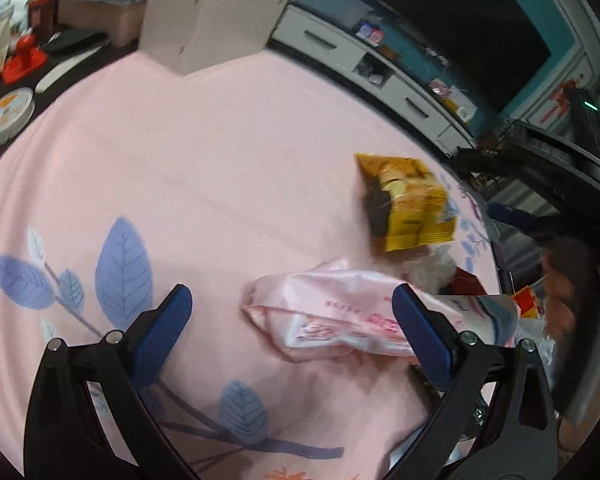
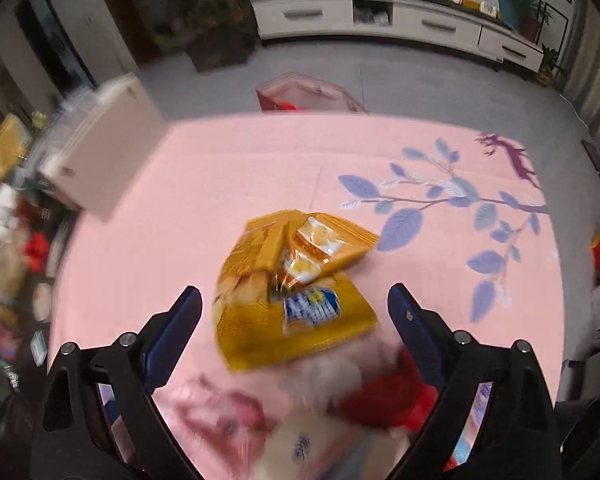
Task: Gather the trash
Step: 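Grasp the pink wrapper with the left tool while the right grasps the yellow chip bag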
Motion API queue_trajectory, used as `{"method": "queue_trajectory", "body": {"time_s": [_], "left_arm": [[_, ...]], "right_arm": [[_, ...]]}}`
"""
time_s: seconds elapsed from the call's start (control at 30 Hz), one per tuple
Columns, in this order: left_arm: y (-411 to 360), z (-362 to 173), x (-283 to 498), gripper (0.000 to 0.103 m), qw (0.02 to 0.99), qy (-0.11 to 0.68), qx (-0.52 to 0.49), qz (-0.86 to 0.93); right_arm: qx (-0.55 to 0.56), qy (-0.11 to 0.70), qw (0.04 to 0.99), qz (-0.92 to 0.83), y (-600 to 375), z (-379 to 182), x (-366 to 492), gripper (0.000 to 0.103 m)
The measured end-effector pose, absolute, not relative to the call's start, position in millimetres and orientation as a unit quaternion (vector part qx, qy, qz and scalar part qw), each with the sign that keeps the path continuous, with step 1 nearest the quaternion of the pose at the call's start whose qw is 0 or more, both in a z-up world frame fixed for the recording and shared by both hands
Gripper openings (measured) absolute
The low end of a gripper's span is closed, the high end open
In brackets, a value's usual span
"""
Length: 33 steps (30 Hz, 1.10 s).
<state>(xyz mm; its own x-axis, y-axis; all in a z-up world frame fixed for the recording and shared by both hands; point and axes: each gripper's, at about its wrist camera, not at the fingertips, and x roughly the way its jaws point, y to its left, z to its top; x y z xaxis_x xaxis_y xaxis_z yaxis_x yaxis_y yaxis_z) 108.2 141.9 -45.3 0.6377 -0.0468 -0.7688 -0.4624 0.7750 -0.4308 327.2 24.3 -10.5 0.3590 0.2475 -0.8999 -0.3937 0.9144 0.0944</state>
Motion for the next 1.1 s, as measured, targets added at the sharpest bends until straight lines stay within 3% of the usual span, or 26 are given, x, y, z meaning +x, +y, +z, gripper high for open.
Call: {"method": "queue_trajectory", "body": {"time_s": [0.07,0.17,0.33,0.47,0.67,0.77,0.87,0.97,1.0,1.03,1.1], "left_arm": [[144.2,-48.9,108.7,0.1,0.845,0.41,-0.323,0.115],[146.9,-54.1,108.8,0.1,0.835,0.416,-0.344,0.103],[141.1,-51.7,110.1,0.1,0.835,0.42,-0.345,0.083],[132.4,-53.3,109.7,0.1,0.83,0.421,-0.359,0.074],[117.0,-52.1,108.0,0.098,0.832,0.424,-0.352,0.069],[111.1,-52.7,105.1,0.089,0.829,0.421,-0.363,0.061],[105.1,-55.2,102.7,0.071,0.828,0.417,-0.369,0.059],[99.4,-55.8,101.2,0.047,0.824,0.419,-0.38,0.04],[97.3,-54.3,99.1,0.031,0.825,0.417,-0.38,0.033],[94.4,-51.4,97.8,0.023,0.828,0.416,-0.375,0.024],[87.5,-44.8,94.4,0.018,0.838,0.415,-0.355,0.02]], "right_arm": [[-0.075,0.554,0.806,0.194,37.5,-31.8,338.3,0.092],[-0.113,0.564,0.797,0.187,46.5,-52.0,335.9,0.075],[-0.131,0.565,0.78,0.234,44.1,-49.8,308.2,0.062],[-0.144,0.567,0.767,0.265,40.5,-47.5,280.6,0.055],[-0.109,0.584,0.747,0.299,29.2,-45.1,251.3,0.053],[-0.074,0.607,0.723,0.323,28.6,-48.5,245.2,0.053],[-0.078,0.599,0.729,0.321,25.7,-47.0,233.1,0.052],[-0.058,0.593,0.736,0.322,23.5,-42.4,234.4,0.051],[-0.046,0.585,0.741,0.326,19.6,-35.7,233.8,0.051],[-0.037,0.579,0.745,0.328,19.3,-31.4,232.1,0.051],[-0.022,0.562,0.759,0.328,10.7,-16.1,227.5,0.051]]}}
